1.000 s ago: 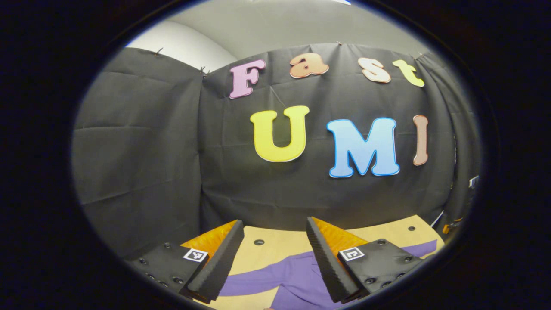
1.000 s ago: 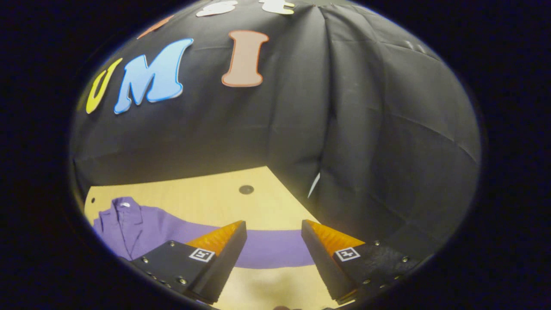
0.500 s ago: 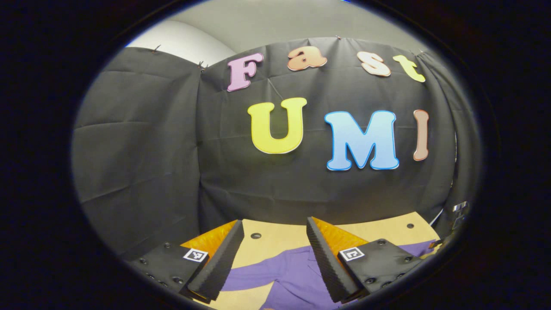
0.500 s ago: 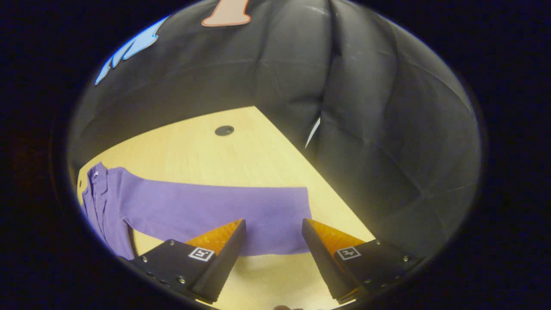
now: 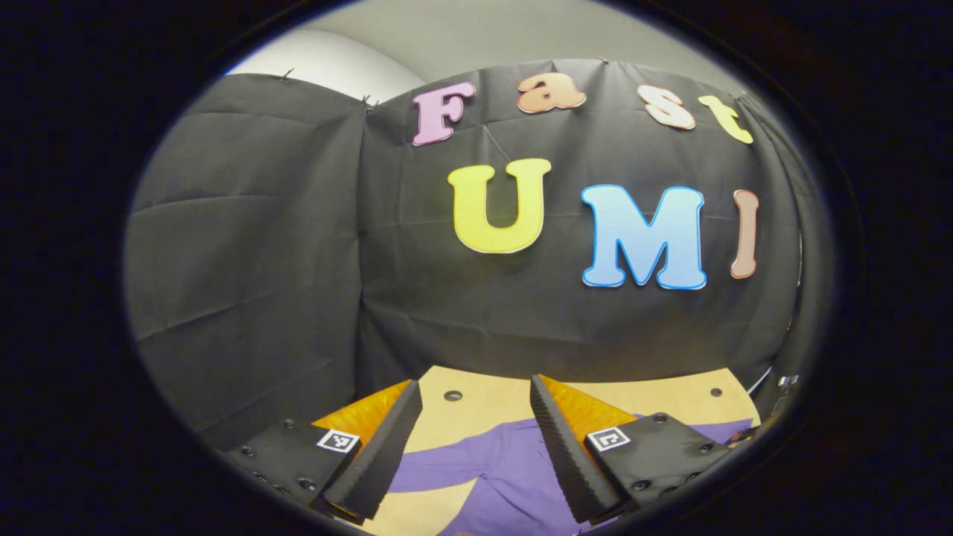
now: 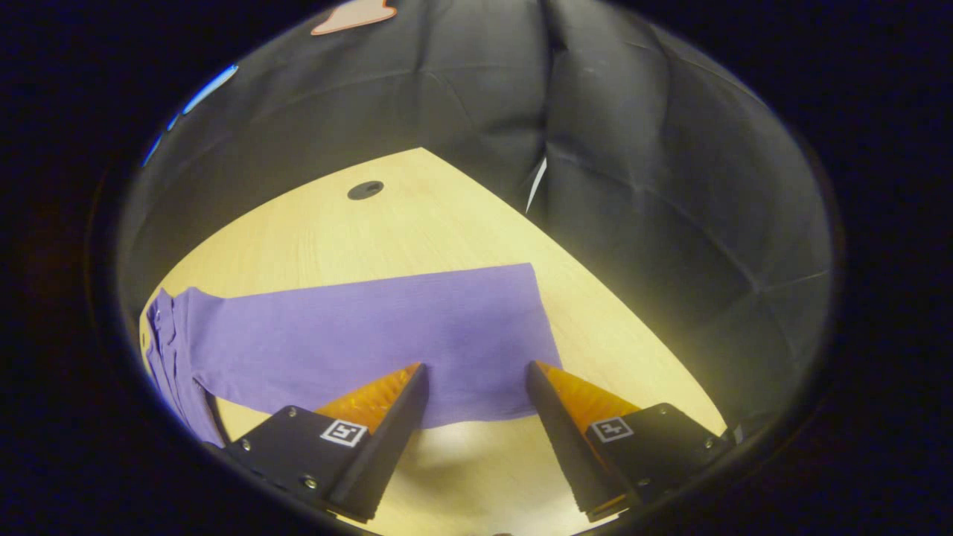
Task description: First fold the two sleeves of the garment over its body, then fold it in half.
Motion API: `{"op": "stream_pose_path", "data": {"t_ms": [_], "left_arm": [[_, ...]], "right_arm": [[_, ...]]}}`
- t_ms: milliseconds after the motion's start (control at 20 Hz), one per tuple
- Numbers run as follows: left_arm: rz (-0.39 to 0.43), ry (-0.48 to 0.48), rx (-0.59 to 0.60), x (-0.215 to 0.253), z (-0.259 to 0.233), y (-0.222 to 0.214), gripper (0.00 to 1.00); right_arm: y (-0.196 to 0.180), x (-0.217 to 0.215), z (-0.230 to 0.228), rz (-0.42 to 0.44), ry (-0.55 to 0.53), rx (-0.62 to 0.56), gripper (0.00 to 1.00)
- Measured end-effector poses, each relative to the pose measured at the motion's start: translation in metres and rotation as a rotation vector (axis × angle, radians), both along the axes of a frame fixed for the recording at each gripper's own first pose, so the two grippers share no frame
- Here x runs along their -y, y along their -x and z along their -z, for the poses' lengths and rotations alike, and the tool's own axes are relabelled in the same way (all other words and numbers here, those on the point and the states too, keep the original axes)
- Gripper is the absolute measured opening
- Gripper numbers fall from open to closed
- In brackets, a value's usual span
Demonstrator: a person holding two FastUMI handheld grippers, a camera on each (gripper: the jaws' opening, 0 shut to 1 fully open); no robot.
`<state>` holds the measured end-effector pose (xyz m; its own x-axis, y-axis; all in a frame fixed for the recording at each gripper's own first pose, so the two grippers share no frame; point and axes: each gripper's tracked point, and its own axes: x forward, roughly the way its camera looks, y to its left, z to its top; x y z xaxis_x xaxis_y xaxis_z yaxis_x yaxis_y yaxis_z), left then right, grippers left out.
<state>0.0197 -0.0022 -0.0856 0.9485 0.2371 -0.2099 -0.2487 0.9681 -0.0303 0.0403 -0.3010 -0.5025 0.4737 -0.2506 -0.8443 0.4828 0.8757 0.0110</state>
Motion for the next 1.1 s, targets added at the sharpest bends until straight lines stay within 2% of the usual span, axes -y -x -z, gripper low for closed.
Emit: {"op": "stream_pose_path", "data": {"t_ms": [250, 300, 350, 450, 600, 650, 900, 950, 1100], "left_arm": [[0.000, -0.005, 0.004, 0.003, 0.000, 0.004, 0.92], [-0.001, -0.011, 0.006, 0.002, -0.002, 0.005, 0.92], [-0.003, -0.014, 0.008, 0.000, -0.003, 0.007, 0.92], [-0.008, -0.015, 0.011, -0.002, -0.003, 0.011, 0.92], [-0.020, -0.013, 0.012, -0.007, -0.002, 0.017, 0.92], [-0.025, -0.014, 0.012, -0.009, -0.002, 0.020, 0.92], [-0.048, -0.013, 0.004, -0.019, 0.000, 0.028, 0.92], [-0.050, -0.019, 0.003, -0.020, 0.000, 0.029, 0.92], [-0.052, -0.029, 0.008, -0.023, -0.003, 0.032, 0.92]], "right_arm": [[-0.005, -0.007, 0.002, -0.003, 0.008, 0.038, 0.91], [-0.006, -0.008, 0.003, -0.012, 0.011, 0.027, 0.77], [-0.011, -0.012, 0.002, -0.028, -0.013, 0.042, 0.80], [-0.012, -0.016, -0.002, -0.015, -0.015, 0.024, 0.51], [-0.015, -0.020, 0.000, 0.025, -0.069, 0.014, 0.50], [-0.013, -0.023, -0.012, 0.054, -0.084, 0.018, 0.10], [-0.019, -0.021, -0.005, 0.067, -0.121, -0.033, 0.09], [-0.020, -0.019, -0.006, 0.067, -0.116, -0.034, 0.01], [-0.020, -0.022, -0.010, 0.060, -0.098, -0.048, 0.02]]}}
